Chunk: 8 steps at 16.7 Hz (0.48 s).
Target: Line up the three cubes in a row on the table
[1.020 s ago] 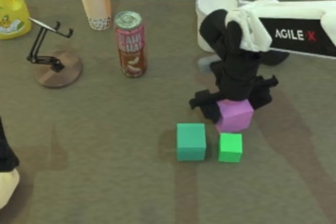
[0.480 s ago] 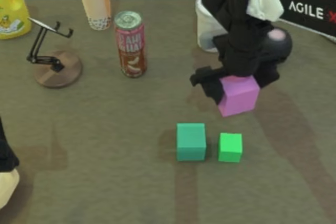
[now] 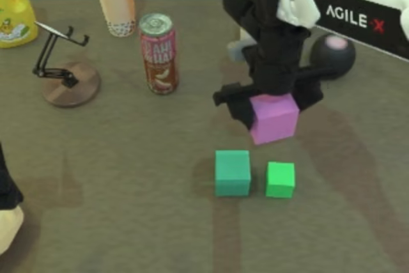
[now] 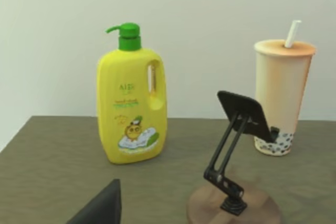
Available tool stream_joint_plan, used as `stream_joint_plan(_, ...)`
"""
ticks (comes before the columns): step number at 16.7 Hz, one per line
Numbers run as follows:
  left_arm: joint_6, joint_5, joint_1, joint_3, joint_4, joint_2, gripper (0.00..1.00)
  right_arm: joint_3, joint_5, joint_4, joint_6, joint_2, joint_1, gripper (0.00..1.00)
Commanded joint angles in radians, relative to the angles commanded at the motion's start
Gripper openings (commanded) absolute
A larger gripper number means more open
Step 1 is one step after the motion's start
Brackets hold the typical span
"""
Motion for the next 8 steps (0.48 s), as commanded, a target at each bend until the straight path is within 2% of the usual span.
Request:
stream_joint_plan(3, 0.0, 0.0, 0.0, 0.0, 0.0, 0.0, 1.0, 0.193, 0.003, -0.102, 0.13, 0.105, 0.074, 0.0)
stream_joint_plan(8, 0.0, 0.0, 0.0, 0.0, 0.0, 0.0, 1.0, 0.63, 0.006, -0.301, 0.391, 0.3, 0.221, 0.0)
